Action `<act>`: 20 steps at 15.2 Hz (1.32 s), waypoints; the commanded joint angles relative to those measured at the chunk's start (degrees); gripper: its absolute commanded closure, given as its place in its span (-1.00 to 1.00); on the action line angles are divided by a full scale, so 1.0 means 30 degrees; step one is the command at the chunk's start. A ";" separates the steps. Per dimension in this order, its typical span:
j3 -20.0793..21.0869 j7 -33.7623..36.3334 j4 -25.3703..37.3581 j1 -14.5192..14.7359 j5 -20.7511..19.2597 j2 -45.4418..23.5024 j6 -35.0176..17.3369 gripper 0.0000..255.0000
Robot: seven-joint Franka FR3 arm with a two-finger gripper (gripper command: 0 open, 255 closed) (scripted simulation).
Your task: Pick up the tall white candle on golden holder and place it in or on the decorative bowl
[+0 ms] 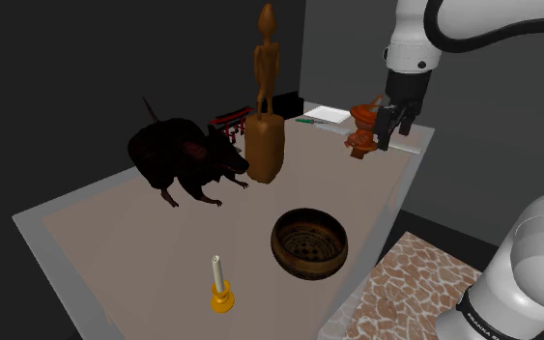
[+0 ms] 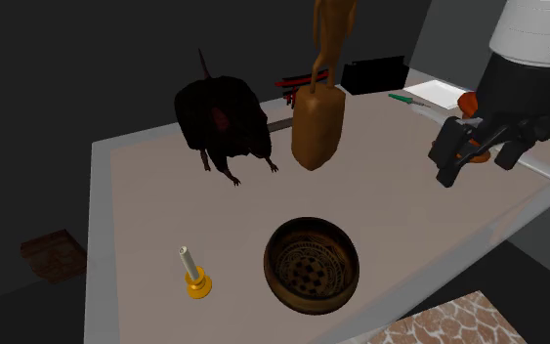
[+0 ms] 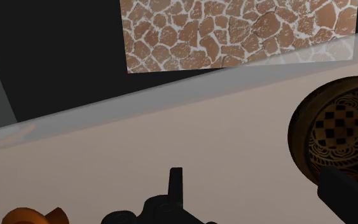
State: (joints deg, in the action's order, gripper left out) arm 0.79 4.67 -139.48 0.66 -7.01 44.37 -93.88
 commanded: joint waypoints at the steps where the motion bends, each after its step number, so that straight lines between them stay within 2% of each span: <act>1: 0.0000 0.0000 0.0000 0.0000 0.0000 0.0000 0.0000 -1.00; 10: 0.4336 0.5187 -0.1835 0.1352 0.2062 -0.0433 -0.2997 -1.00; 15: 0.6966 0.8203 -0.1837 0.1777 0.2760 -0.1959 -0.4885 -1.00; 20: 0.9785 1.1449 -0.1079 0.1631 0.2703 -0.4317 -0.6734 -1.00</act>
State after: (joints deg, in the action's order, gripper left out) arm 28.34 36.81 -143.06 5.81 1.31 33.22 -112.47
